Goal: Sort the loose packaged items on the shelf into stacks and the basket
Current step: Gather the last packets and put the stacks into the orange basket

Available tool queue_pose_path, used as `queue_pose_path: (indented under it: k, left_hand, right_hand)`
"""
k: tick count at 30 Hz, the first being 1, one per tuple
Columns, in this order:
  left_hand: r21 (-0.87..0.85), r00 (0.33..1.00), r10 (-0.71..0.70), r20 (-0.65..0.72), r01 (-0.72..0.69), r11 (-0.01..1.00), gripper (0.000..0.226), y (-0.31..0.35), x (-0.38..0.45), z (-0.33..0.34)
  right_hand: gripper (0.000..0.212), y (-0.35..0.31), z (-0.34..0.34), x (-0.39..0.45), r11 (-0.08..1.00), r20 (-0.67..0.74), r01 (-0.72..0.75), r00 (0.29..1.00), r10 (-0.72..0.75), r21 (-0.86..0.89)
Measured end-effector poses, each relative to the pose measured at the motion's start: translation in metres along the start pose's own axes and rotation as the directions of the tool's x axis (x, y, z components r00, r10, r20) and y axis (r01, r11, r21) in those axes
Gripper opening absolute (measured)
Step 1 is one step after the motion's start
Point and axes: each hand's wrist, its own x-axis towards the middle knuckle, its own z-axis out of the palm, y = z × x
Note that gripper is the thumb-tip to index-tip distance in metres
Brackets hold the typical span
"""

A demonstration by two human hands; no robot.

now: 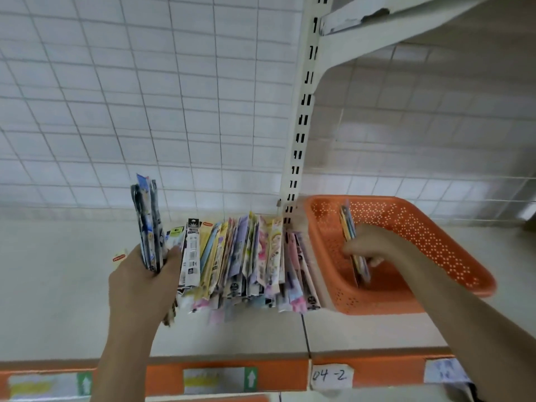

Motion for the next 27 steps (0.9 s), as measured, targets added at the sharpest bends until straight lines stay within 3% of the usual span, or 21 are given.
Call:
queue_pose_path:
  k: [4,12,16,21,24,27]
  left_hand:
    - [0.044,0.998,-0.006,0.062,0.004,0.999,0.040,0.002,-0.002,-0.001]
    - [0.121,0.989,-0.142,0.039,0.136,0.983,0.041,0.025,-0.008,0.008]
    - [0.135,0.982,-0.162,0.094,0.149,0.980,0.034,0.052,-0.020,0.024]
    - [0.148,0.966,-0.095,0.241,0.060,0.987,0.044,0.103,-0.047,0.064]
    - [0.156,0.942,-0.043,0.332,-0.010,0.988,0.044,0.136,-0.062,0.094]
    - [0.175,0.915,0.001,0.403,-0.078,0.982,0.047,0.163,-0.070,0.124]
  right_hand:
    - [0.022,-0.001,0.010,0.015,0.999,0.184,-0.053,0.982,0.053,-0.003]
    - [0.050,0.004,0.004,0.016,0.994,0.234,0.068,0.971,-0.047,-0.084]
    - [0.043,0.021,-0.013,0.007,0.964,0.091,0.189,0.980,-0.175,-0.189]
    - [0.041,0.075,-0.045,-0.009,0.900,-0.103,0.345,0.918,-0.382,-0.266]
    - [0.030,0.122,-0.059,-0.012,0.893,-0.325,0.398,0.833,-0.448,-0.211]
    - [0.013,0.170,-0.065,-0.010,0.890,-0.578,0.450,0.710,-0.402,-0.067]
